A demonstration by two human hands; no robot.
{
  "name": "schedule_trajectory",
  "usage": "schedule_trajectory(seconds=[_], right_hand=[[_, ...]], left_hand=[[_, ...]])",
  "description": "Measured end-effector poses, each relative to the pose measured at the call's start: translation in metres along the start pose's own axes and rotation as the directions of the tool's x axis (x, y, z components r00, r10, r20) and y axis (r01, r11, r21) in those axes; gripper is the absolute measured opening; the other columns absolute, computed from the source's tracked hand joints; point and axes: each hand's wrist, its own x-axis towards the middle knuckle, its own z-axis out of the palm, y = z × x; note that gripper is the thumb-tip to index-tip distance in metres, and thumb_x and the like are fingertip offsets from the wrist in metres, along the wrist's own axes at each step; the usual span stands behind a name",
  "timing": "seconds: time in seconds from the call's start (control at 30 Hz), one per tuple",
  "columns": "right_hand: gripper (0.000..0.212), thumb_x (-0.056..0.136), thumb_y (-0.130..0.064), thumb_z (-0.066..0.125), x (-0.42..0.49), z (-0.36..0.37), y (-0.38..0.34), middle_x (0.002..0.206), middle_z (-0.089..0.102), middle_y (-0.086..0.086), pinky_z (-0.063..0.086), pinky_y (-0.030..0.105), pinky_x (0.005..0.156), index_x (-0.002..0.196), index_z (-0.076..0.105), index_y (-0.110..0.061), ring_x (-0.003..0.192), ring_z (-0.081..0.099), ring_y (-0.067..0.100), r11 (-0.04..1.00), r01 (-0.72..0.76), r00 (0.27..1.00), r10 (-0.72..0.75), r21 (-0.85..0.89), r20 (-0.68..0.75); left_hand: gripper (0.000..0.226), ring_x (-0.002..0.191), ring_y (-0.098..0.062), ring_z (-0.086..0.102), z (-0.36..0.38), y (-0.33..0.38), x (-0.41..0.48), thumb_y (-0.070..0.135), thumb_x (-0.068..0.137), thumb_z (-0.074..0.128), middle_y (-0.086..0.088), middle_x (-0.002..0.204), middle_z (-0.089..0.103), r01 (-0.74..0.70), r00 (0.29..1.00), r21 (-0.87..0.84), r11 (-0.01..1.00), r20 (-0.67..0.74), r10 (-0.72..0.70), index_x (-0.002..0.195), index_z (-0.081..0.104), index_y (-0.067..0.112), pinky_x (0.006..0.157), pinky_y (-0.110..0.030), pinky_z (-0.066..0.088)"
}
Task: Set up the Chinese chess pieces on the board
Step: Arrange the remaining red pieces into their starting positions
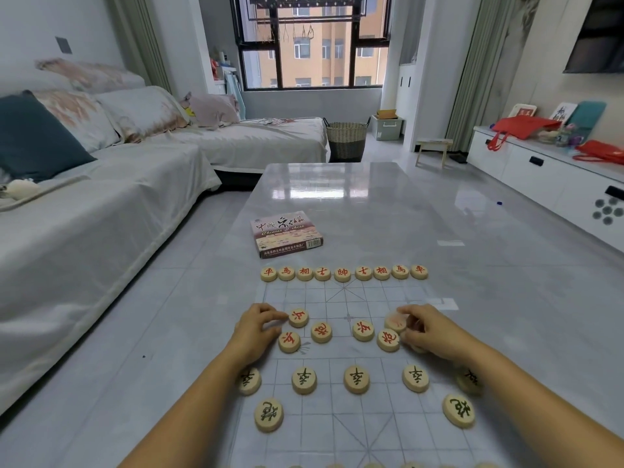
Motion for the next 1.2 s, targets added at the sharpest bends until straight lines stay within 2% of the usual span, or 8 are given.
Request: schedule_trajectory(seconds=[0.13, 0.47, 0.57, 0.67, 0.77, 0.83, 1.07, 1.2], right_hand=[[0.052, 0.085, -0.021, 0.061, -0.001, 0.002, -0.007, 0.123, 0.041, 0.002, 0.046, 0.031, 0.095, 0.131, 0.042, -0.033, 0.105, 0.049, 0.016, 0.996, 0.05, 0.997, -0.045, -0.079, 0.06], [0.044, 0.079, -0.035, 0.069, 0.002, 0.005, -0.02, 0.133, 0.033, -0.007, 0.033, 0.035, 0.107, 0.12, 0.054, -0.039, 0.125, 0.031, 0.016, 0.935, 0.156, 0.987, -0.134, -0.32, 0.09], [0.039, 0.077, -0.035, 0.07, 0.002, 0.006, -0.019, 0.125, 0.035, -0.008, 0.034, 0.031, 0.104, 0.114, 0.057, -0.035, 0.121, 0.033, 0.012, 0.943, 0.182, 0.983, -0.165, -0.28, 0.083], [0.026, 0.081, -0.03, 0.068, 0.004, -0.002, -0.017, 0.112, 0.049, -0.006, 0.041, 0.024, 0.087, 0.104, 0.057, -0.028, 0.107, 0.048, 0.012, 0.99, 0.139, 0.989, -0.139, 0.002, -0.053], [0.021, 0.083, -0.029, 0.068, 0.01, -0.017, -0.006, 0.097, 0.059, 0.0, 0.044, 0.025, 0.073, 0.098, 0.056, -0.019, 0.088, 0.055, 0.015, 0.94, 0.034, 0.964, 0.059, 0.339, -0.26], [0.024, 0.084, -0.03, 0.067, 0.017, -0.021, 0.006, 0.096, 0.059, 0.004, 0.045, 0.033, 0.079, 0.098, 0.055, -0.015, 0.086, 0.055, 0.018, 0.923, -0.055, 0.933, 0.184, 0.382, -0.311], [0.032, 0.083, -0.031, 0.065, 0.046, -0.012, 0.018, 0.111, 0.054, 0.009, 0.046, 0.034, 0.079, 0.104, 0.055, -0.01, 0.093, 0.055, 0.023, 0.981, -0.191, 0.915, 0.167, -0.029, -0.368], [0.038, 0.082, -0.031, 0.067, 0.052, -0.008, 0.025, 0.116, 0.051, 0.011, 0.047, 0.035, 0.083, 0.111, 0.055, -0.01, 0.097, 0.054, 0.023, 0.988, -0.154, 0.924, 0.138, -0.015, -0.356]], left_hand=[[0.025, 0.116, -0.018, 0.045, -0.008, 0.001, -0.002, 0.012, 0.09, 0.054, -0.006, 0.13, 0.045, 0.012, 0.998, -0.05, 0.999, 0.057, -0.009, 0.114, 0.061, 0.015, 0.1, -0.023, 0.031], [0.039, 0.123, -0.024, 0.043, 0.004, 0.036, 0.01, 0.032, 0.085, 0.062, -0.005, 0.133, 0.045, 0.001, 1.0, 0.023, 1.0, 0.019, -0.001, 0.122, 0.055, 0.023, 0.103, -0.04, 0.04], [0.047, 0.131, -0.023, 0.031, 0.018, 0.048, 0.013, 0.036, 0.082, 0.064, -0.002, 0.141, 0.038, -0.167, 0.981, 0.301, 0.939, 0.145, 0.128, 0.126, 0.051, 0.028, 0.108, -0.04, 0.031], [0.048, 0.13, -0.022, 0.031, 0.025, 0.05, 0.017, 0.036, 0.082, 0.064, 0.0, 0.141, 0.041, -0.2, 0.972, 0.409, 0.89, 0.197, 0.128, 0.127, 0.051, 0.028, 0.105, -0.038, 0.028], [0.044, 0.127, -0.02, 0.033, 0.024, 0.044, 0.018, 0.038, 0.08, 0.064, 0.002, 0.137, 0.044, -0.203, 0.972, 0.347, 0.916, 0.181, 0.147, 0.122, 0.054, 0.028, 0.104, -0.036, 0.03], [0.042, 0.125, -0.019, 0.034, 0.02, 0.038, 0.019, 0.036, 0.079, 0.067, 0.004, 0.135, 0.044, -0.175, 0.98, 0.268, 0.947, 0.137, 0.142, 0.118, 0.056, 0.027, 0.102, -0.033, 0.032], [0.031, 0.104, -0.01, 0.051, 0.011, 0.04, 0.021, 0.026, 0.081, 0.067, 0.011, 0.11, 0.053, -0.149, 0.959, -0.051, 0.988, 0.238, 0.157, 0.11, 0.058, 0.028, 0.083, -0.02, 0.039], [0.02, 0.09, -0.01, 0.057, -0.007, 0.027, 0.029, 0.026, 0.082, 0.066, 0.003, 0.1, 0.062, -0.024, 1.0, -0.218, 0.976, -0.009, 0.022, 0.1, 0.058, 0.022, 0.077, -0.024, 0.046]])
